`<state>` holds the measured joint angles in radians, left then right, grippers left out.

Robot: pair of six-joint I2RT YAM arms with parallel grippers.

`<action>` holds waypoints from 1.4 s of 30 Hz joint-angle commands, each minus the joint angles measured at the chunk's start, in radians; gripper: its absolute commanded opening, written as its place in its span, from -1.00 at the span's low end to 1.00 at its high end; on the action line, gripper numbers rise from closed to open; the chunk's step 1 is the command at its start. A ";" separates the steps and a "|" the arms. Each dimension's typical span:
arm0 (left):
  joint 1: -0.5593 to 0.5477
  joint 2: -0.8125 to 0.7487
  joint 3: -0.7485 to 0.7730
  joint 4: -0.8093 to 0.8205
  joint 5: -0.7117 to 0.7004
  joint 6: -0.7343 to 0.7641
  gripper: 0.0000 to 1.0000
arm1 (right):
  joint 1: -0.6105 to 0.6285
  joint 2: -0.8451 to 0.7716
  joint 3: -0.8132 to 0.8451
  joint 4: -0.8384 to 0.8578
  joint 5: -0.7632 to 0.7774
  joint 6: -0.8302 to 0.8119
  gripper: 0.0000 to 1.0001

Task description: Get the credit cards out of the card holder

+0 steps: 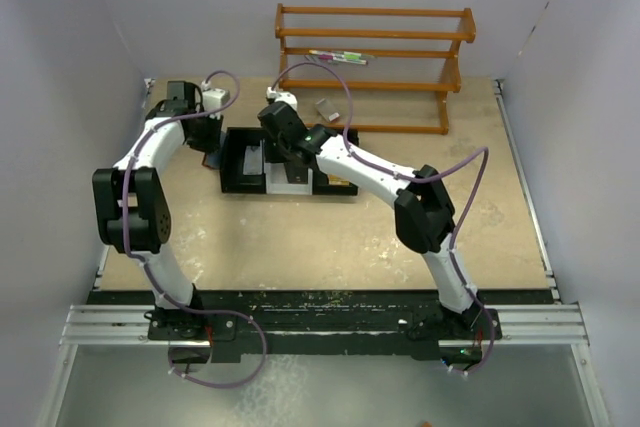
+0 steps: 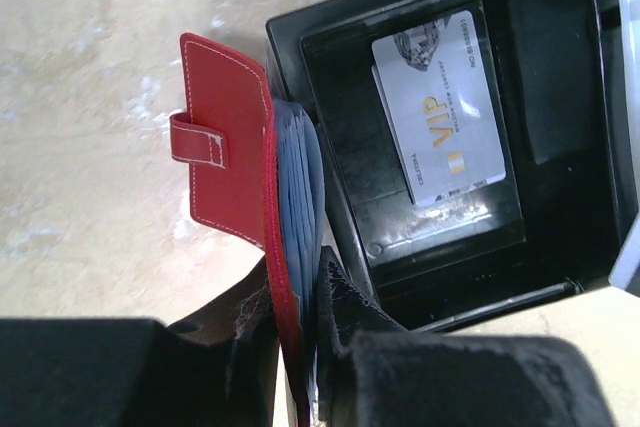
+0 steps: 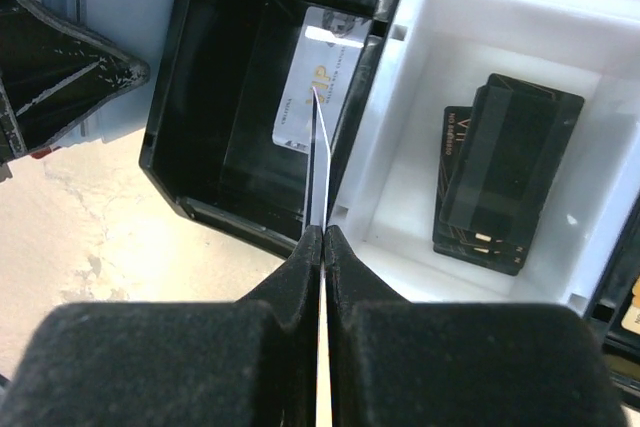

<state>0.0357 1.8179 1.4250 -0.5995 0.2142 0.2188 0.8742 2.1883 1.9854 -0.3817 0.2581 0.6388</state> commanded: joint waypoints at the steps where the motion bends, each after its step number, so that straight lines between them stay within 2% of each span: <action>1: -0.039 0.009 0.009 0.009 0.204 -0.014 -1.00 | -0.013 -0.077 -0.047 0.021 0.004 0.009 -1.00; 9: -0.095 -0.014 -0.028 -0.088 0.540 0.024 -1.00 | -0.023 -0.167 -0.157 -0.021 0.049 -0.015 -1.00; 15: -0.129 -0.058 -0.092 -0.146 0.699 0.103 -1.00 | -0.040 -0.263 -0.293 -0.069 0.122 -0.036 -1.00; 20: -0.126 -0.124 -0.130 -0.192 0.703 0.161 -1.00 | -0.043 -0.314 -0.333 -0.137 0.215 -0.069 -1.00; 23: -0.107 -0.165 -0.117 -0.237 0.611 0.167 -1.00 | -0.041 -0.314 -0.325 -0.170 0.253 -0.104 -1.00; 29: 0.058 -0.256 -0.034 -0.382 0.602 0.194 -1.00 | -0.039 -0.265 -0.287 -0.261 0.361 -0.163 -1.00; 31: 0.076 -0.307 -0.017 -0.433 0.544 0.216 -1.00 | -0.035 -0.248 -0.286 -0.262 0.377 -0.184 -1.00; 33: 0.078 -0.358 -0.008 -0.476 0.515 0.237 -1.00 | -0.023 -0.217 -0.277 -0.258 0.409 -0.207 -1.00; 42: 0.079 -0.543 0.016 -0.608 0.553 0.261 -1.00 | 0.028 -0.011 -0.113 -0.326 0.487 -0.250 -1.00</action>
<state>0.1143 1.3247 1.3804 -1.1301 0.7292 0.4427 0.8795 2.1342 1.7901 -0.6559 0.6628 0.4202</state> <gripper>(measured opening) 0.187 0.004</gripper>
